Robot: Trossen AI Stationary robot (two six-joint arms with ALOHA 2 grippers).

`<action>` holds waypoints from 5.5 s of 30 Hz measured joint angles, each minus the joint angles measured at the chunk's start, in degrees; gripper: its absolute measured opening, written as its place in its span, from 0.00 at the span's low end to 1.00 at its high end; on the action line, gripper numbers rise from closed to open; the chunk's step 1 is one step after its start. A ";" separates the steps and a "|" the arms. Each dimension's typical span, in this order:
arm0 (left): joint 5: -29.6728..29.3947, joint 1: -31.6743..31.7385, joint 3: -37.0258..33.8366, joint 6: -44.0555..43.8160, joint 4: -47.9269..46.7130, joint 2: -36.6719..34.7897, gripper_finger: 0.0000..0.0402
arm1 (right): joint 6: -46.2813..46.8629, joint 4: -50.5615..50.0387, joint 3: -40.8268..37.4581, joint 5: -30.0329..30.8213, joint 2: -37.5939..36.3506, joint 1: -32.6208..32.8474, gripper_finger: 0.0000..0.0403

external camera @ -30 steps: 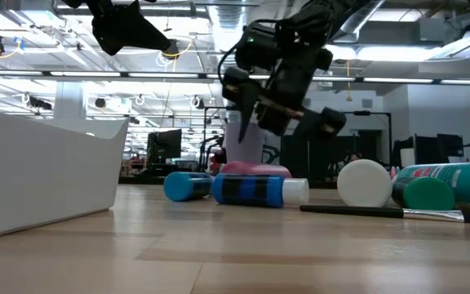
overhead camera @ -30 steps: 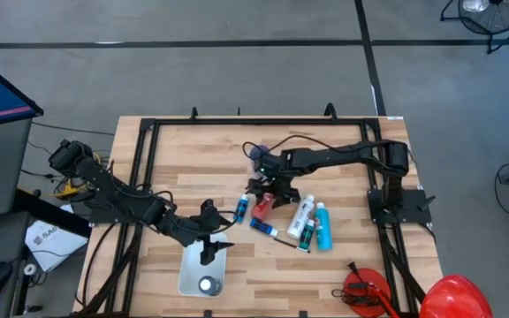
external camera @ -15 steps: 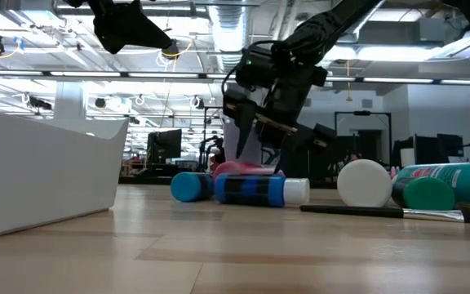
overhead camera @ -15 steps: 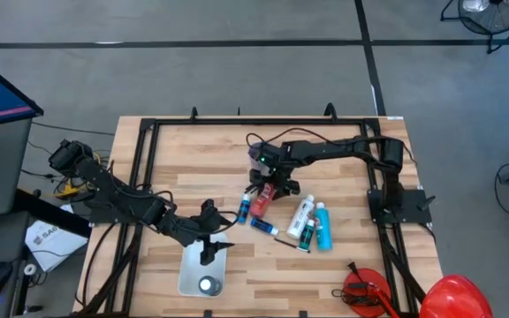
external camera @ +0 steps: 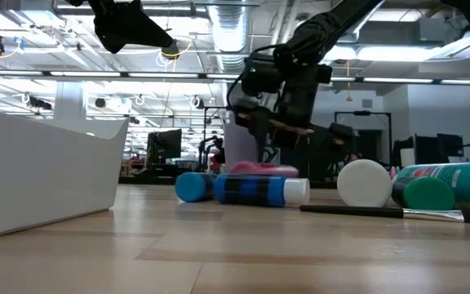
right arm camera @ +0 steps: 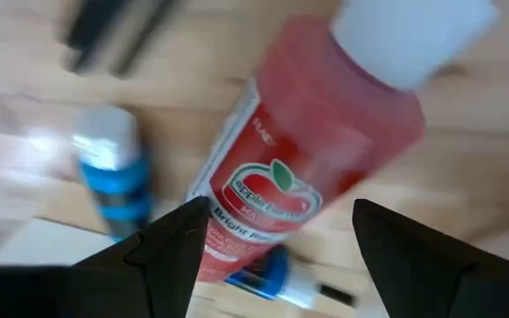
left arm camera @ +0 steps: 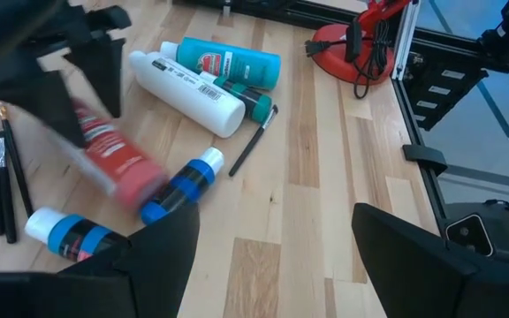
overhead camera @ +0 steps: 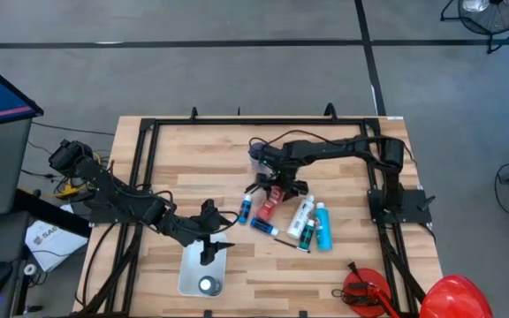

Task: Pick & Place Paint Supplies
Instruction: Put the red paint bottle into the white bin, then adjust the violet cup on the table

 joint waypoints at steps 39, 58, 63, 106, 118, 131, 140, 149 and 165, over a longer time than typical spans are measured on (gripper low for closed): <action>0.00 0.00 0.00 0.00 0.39 0.00 0.73 | -46.82 -19.14 -0.07 14.47 0.13 2.39 0.68; 0.00 0.00 0.00 0.00 0.72 0.00 0.73 | -74.44 -22.36 -0.09 23.99 0.13 11.36 0.68; 0.00 0.00 0.00 -0.01 0.70 0.00 0.73 | -74.36 -21.66 -0.09 24.03 0.13 11.23 0.68; -0.21 0.01 0.00 -0.02 0.72 0.00 0.73 | -68.71 -23.63 11.49 26.10 -9.20 9.43 0.68; -0.75 0.00 0.00 0.26 -2.62 -0.58 0.73 | -63.02 3.02 13.25 40.41 -12.26 5.41 0.68; -22.69 -4.67 -7.21 -4.73 -13.53 -11.89 0.67 | -60.11 -4.24 13.14 41.27 -1.97 3.14 0.68; -28.71 -4.76 -17.17 -8.26 -8.35 -24.95 0.58 | -65.14 -7.63 21.78 55.64 1.14 9.09 0.68; -28.72 -4.70 -19.93 -7.76 -5.61 -26.92 0.53 | -57.46 -11.54 23.03 71.55 1.30 19.96 0.68; -28.31 -4.68 -19.93 -4.68 -2.37 -26.82 0.52 | -43.74 -21.37 34.29 73.29 18.20 21.61 0.68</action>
